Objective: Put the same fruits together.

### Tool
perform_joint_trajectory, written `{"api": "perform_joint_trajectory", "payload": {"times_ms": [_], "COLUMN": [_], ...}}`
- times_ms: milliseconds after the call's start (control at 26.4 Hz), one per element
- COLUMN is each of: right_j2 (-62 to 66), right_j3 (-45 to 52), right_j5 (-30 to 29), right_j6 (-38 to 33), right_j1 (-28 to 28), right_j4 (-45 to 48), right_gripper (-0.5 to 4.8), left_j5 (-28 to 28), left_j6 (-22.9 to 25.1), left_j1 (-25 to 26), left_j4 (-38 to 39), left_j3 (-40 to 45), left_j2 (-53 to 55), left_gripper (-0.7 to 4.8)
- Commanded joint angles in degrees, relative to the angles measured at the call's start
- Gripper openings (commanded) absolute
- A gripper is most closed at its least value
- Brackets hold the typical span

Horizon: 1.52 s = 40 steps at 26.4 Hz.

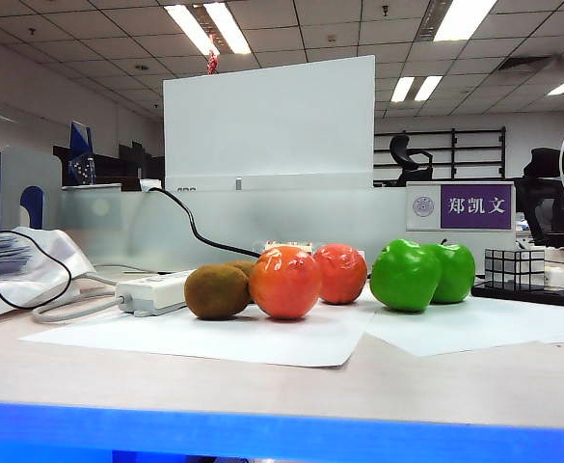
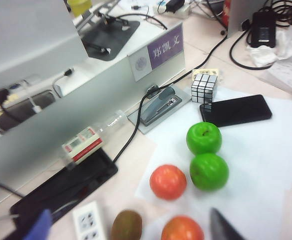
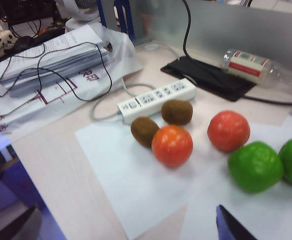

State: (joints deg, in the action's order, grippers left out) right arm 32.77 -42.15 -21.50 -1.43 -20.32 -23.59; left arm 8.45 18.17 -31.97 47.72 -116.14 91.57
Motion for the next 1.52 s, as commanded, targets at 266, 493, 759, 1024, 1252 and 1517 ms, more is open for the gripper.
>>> {"api": "perform_joint_trajectory", "payload": {"times_ms": [266, 493, 759, 1024, 1252, 1517], "right_j2": [-4.44, -10.03, -12.48, -16.83, -27.98, -32.61], "right_j3": [-8.28, -16.11, -17.25, -10.27, 0.98, 10.82], "right_j5": [3.04, 6.38, 6.51, 9.86, 18.99, 24.37], "right_j6": [3.39, 1.16, -2.89, -3.56, -5.01, -13.38], "right_j1": [0.0, -0.02, -0.02, -0.02, -0.02, -0.07], "right_j4": [5.46, 7.87, 8.44, 9.79, 10.56, 11.8], "right_gripper": [-0.02, -0.02, -0.02, -0.02, -0.02, -0.02], "left_j5": [-5.88, -9.53, -17.68, -14.1, -13.7, -9.09], "left_j6": [1.05, -3.8, -9.51, -16.74, -19.69, -27.41], "left_j1": [-0.09, -0.09, -0.09, -0.09, -0.09, -0.15], "left_j4": [17.99, 18.25, 18.21, 11.67, -2.51, -14.6], "left_j3": [1.25, 3.52, 13.77, 38.12, 57.35, 76.37], "left_j2": [-21.77, -40.98, -59.6, -75.73, -86.16, -91.41], "left_gripper": [-0.06, -0.06, -0.06, -0.06, -0.06, -0.06]}}
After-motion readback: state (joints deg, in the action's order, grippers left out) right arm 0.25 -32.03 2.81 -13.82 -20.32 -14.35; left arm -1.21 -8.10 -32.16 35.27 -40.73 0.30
